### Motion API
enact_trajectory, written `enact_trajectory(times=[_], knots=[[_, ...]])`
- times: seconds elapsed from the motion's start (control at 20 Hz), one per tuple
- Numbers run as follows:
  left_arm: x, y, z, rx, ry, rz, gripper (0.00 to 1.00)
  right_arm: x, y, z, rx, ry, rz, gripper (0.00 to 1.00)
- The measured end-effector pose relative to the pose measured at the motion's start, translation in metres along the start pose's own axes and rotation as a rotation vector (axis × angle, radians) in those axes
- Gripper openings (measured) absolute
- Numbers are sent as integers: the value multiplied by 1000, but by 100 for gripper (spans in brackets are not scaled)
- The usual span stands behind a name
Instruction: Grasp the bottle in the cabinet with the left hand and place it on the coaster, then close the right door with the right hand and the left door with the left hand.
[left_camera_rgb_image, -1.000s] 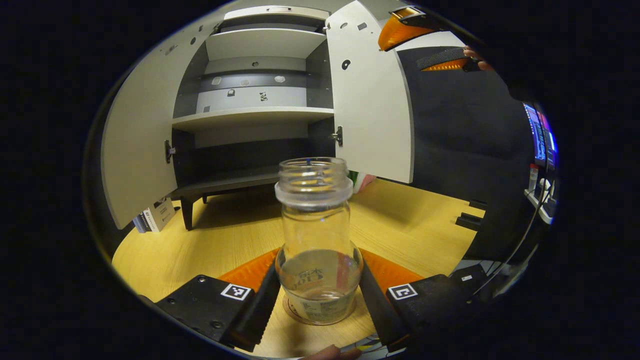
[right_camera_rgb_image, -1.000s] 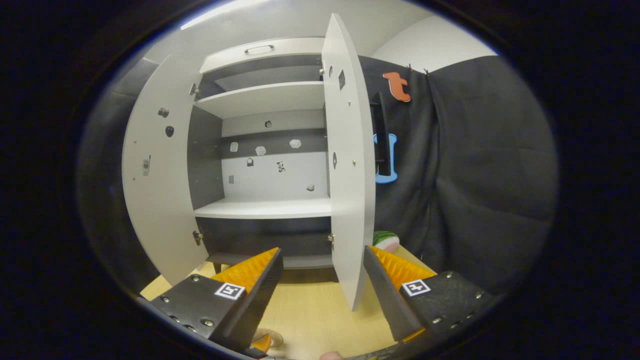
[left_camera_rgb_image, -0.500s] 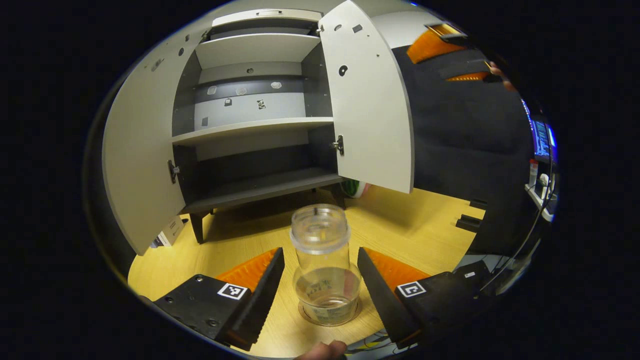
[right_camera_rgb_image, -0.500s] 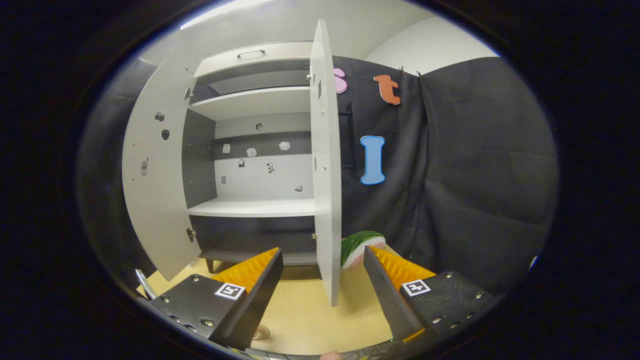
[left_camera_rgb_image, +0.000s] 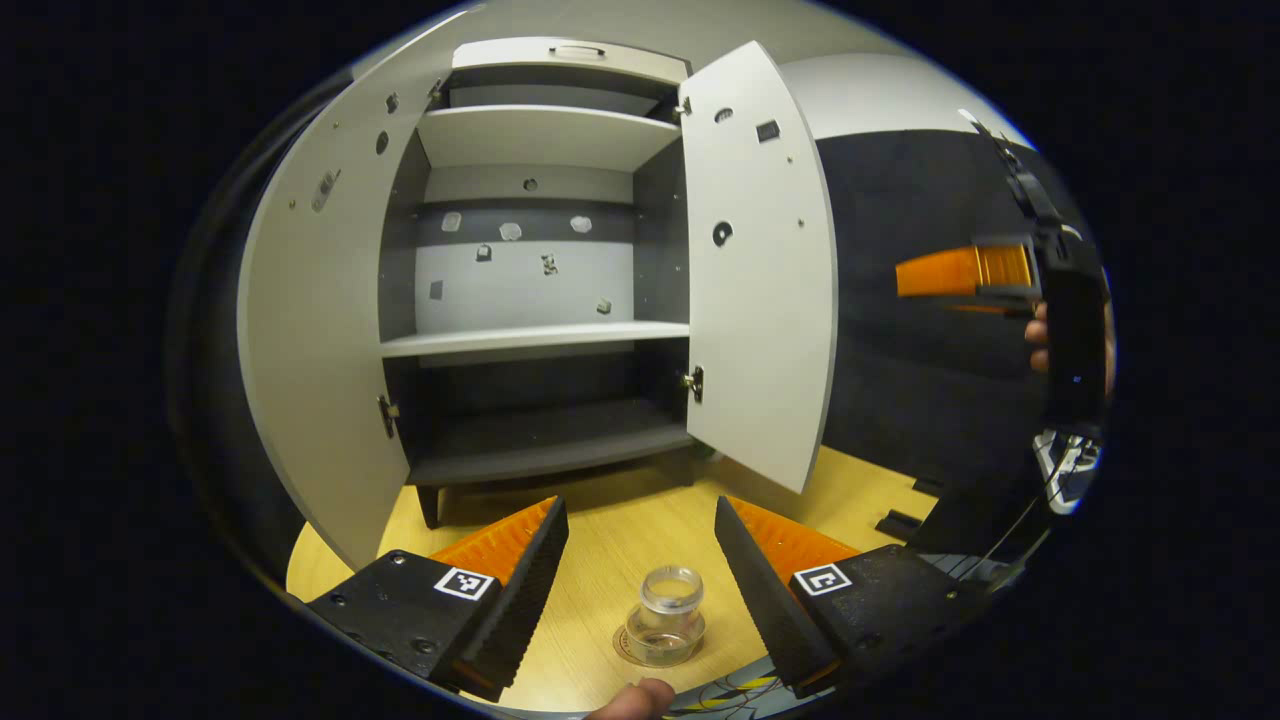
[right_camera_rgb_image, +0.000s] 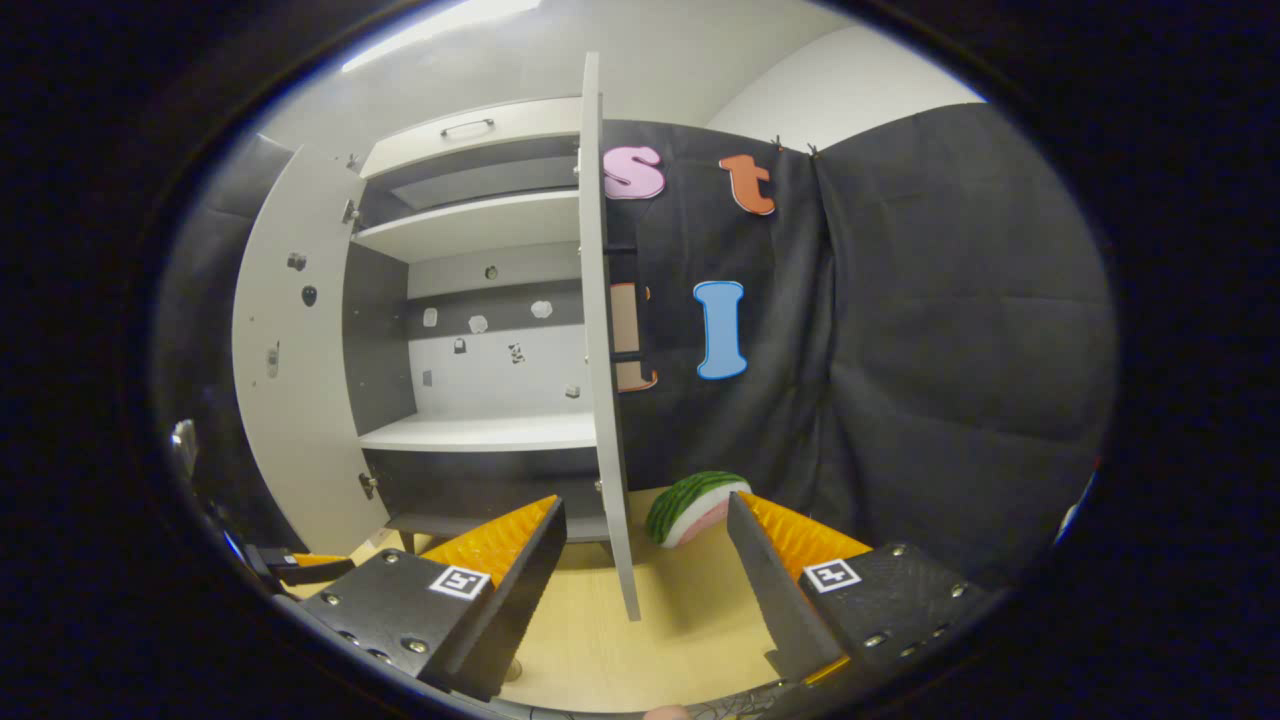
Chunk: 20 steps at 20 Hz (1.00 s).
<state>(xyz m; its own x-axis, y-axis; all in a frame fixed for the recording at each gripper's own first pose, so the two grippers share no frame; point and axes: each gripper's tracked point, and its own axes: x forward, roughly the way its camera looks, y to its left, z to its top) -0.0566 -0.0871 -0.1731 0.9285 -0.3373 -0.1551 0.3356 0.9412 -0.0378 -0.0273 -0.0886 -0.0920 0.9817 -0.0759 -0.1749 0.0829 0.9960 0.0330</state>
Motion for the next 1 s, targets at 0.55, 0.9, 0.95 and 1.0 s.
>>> enact_trajectory(times=[0.55,0.9,0.95,1.0], knots=[[-17,59,107,-10,-70,113,95,74,-102,59,19,-88,-159,98],[-13,86,143,22,-106,149,96,140,-118,98,51,-63,-155,98],[-13,88,142,26,-106,150,96,148,-114,103,61,-56,-141,98],[-13,90,142,31,-103,150,96,158,-110,108,64,-54,-136,98]])
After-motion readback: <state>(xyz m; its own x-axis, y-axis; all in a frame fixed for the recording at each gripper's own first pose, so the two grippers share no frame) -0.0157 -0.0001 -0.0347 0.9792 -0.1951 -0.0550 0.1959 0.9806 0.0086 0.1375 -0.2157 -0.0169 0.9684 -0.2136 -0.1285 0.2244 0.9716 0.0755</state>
